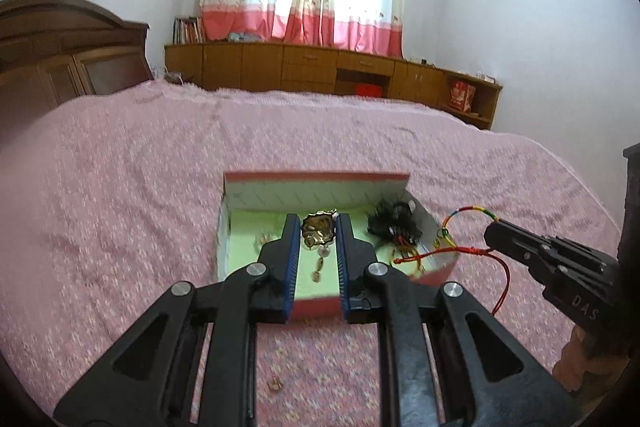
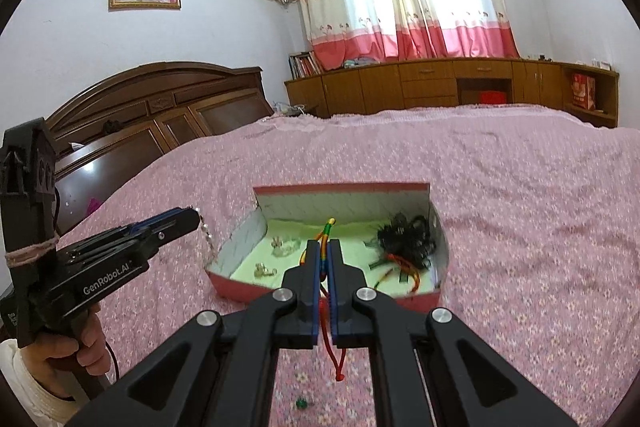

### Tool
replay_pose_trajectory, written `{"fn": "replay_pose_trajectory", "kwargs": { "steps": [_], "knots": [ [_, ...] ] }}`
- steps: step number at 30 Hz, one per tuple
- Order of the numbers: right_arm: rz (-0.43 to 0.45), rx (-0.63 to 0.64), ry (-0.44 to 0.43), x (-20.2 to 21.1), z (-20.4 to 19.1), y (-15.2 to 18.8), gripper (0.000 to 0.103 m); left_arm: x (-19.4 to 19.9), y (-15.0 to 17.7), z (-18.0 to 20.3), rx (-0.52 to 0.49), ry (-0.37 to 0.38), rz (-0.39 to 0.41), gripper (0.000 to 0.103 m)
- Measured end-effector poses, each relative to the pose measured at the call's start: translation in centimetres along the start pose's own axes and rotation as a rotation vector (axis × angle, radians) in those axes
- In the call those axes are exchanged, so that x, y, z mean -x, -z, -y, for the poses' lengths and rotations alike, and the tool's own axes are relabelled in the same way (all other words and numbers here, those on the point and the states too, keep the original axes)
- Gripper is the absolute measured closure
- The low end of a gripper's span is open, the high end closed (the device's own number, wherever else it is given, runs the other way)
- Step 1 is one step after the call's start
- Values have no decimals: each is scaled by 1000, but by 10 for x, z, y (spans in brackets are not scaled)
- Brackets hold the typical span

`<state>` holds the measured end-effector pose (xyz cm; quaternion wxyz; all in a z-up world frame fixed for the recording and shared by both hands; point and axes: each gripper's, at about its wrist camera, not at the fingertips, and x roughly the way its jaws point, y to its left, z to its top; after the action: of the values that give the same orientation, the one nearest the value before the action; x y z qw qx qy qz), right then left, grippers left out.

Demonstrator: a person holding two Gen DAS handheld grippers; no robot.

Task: Organize jewelry
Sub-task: 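Carry the gold earring and red bracelet with both tools into the shoebox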

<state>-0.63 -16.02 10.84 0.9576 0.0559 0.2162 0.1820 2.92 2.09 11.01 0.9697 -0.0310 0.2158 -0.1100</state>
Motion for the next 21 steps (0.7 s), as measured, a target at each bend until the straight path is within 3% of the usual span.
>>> {"fn": "replay_pose_trajectory", "kwargs": {
  "steps": [11,21],
  "knots": [
    [36,5,18,-28,1,-12,98,-20,-9,-11,16,1,38,94],
    [-18,6,20,-67,2,-8,98,-53,4,-20,29,-18,-24,94]
  ]
}}
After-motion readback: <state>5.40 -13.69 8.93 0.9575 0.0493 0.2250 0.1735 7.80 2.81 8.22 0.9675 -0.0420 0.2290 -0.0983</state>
